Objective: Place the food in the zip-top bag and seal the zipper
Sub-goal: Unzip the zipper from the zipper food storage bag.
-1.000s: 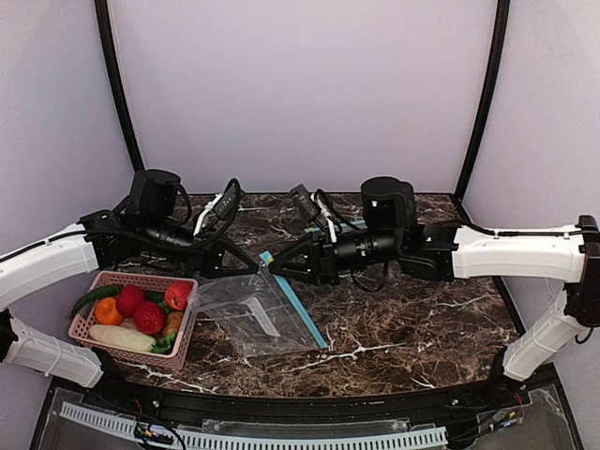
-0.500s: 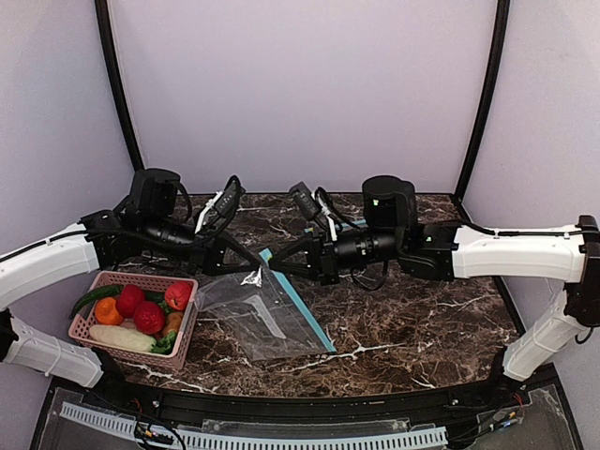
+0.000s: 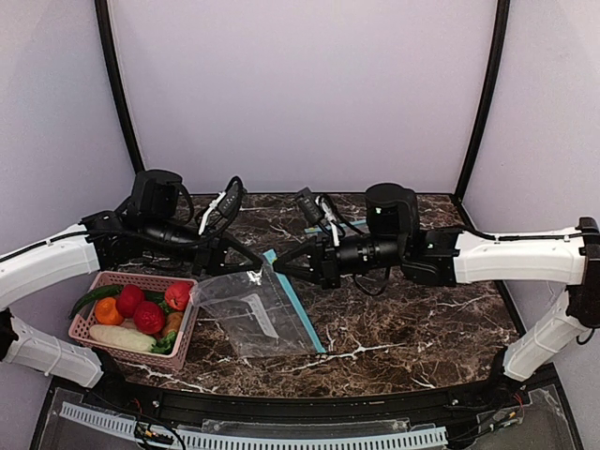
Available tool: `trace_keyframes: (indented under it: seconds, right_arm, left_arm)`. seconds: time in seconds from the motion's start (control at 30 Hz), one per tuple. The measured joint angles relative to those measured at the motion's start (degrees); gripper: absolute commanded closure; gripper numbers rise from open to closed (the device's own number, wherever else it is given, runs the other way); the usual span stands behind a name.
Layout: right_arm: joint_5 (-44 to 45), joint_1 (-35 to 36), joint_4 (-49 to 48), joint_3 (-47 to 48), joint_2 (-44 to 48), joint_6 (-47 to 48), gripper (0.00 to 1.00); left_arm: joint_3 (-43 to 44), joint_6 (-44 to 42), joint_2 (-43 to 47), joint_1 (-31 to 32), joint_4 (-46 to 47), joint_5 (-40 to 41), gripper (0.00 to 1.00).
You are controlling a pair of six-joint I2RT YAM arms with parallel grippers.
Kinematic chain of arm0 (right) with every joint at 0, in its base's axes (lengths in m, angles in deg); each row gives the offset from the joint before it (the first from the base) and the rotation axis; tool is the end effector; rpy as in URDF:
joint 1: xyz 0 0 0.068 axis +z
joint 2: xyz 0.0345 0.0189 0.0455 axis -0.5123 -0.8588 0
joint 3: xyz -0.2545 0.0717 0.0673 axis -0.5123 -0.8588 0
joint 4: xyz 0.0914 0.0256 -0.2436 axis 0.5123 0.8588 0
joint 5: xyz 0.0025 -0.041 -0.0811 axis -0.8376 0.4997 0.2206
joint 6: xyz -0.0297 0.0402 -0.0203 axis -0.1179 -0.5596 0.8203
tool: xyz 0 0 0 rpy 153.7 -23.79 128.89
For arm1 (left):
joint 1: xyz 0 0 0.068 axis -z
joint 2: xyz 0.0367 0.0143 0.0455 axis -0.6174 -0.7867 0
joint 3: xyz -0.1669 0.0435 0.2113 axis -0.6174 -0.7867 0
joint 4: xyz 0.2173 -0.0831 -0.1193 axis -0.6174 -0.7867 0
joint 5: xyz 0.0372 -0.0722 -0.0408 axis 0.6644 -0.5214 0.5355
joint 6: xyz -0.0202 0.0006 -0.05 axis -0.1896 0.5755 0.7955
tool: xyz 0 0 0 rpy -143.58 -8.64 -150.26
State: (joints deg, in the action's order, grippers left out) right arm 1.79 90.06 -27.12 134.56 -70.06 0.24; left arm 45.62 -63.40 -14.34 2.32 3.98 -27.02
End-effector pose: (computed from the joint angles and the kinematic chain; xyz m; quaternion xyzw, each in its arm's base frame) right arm 0.1616 0.3074 0.3104 -0.3987 0.6509 0.5548 0.3308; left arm 0.1826 -0.1897 0.3334 0.3946 0.6891 -0.5237 0.3084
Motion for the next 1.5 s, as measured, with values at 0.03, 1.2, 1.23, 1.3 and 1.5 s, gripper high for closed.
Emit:
trace_keyframes:
  seconds: [0.03, 1.2, 1.23, 1.3, 1.5]
  right_arm:
    - [0.24, 0.00, -0.15, -0.22, 0.11, 0.00, 1.00]
    - [3.72, 0.00, -0.31, -4.92, 1.70, -1.31, 1.00]
    - [3.82, 0.00, -0.31, -5.09, 1.86, -1.33, 1.00]
    - [3.96, 0.00, -0.28, -5.38, 2.16, -1.36, 1.00]
    - [4.13, 0.00, -0.20, -5.90, 2.62, -1.79, 1.00]
  left_arm:
    - [0.00, 0.15, 0.02, 0.02, 0.02, 0.07, 0.99]
    - [0.00, 3.72, 0.90, -2.60, 0.09, 6.51, 0.99]
    - [0.00, 3.96, 1.01, -2.91, 0.13, 6.54, 0.99]
    - [0.00, 4.28, 1.14, -3.50, 0.26, 6.51, 0.99]
    - [-0.33, 4.90, 1.97, -5.07, 0.39, 6.38, 0.99]
